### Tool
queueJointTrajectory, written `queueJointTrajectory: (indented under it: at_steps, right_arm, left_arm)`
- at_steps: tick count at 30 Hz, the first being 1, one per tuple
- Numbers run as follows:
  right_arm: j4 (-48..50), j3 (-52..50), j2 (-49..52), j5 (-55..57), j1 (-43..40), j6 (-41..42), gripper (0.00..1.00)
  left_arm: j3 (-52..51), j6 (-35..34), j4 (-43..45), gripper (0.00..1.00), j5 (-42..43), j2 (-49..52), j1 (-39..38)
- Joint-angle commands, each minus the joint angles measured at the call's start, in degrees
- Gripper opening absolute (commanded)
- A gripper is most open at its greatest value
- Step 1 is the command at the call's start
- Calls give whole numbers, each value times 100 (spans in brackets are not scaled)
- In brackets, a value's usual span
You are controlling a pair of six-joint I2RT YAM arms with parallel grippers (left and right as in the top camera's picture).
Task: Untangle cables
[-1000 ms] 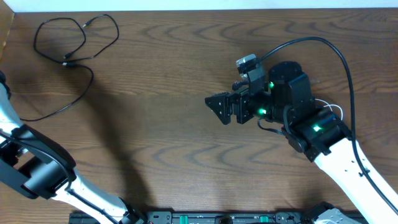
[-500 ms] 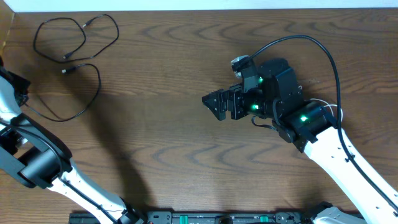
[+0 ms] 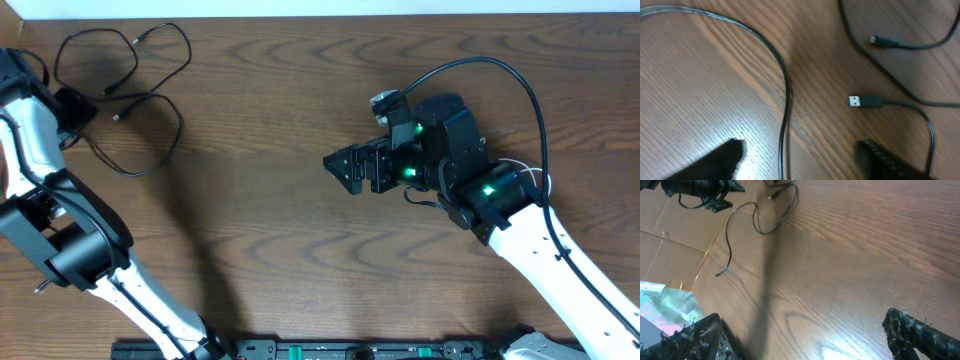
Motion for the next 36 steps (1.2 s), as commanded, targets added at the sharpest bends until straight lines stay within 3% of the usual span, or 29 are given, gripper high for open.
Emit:
queueJointTrajectory:
  at_steps: [1, 8, 12, 15, 23, 31, 36]
  right_arm:
    - [-39, 9, 7, -129, 28, 63, 99]
    - [-96, 9, 7, -129, 31, 63, 99]
    - [-103, 9, 7, -127, 28, 63, 99]
    - [-127, 9, 7, -127, 28, 63, 99]
    - [-160, -2, 7, -101, 28, 15, 99]
    - [-162, -2, 7, -101, 28, 13, 99]
    - [-164, -2, 7, -103, 28, 15, 99]
  left_arm:
    - [9, 44, -61, 89, -216, 15, 83]
    - [9, -15, -382, 90, -1720, 7, 225]
    - [9, -1034, -881, 91, -2457, 7, 450]
    - [0, -1733, -1298, 91, -2409, 15, 791]
    - [-629, -1718, -1281, 90, -1860, 15, 1390]
    - [-1694, -1327, -376, 87, -1075, 15, 1574]
    - [-2085, -1329, -4, 79, -951, 15, 1574]
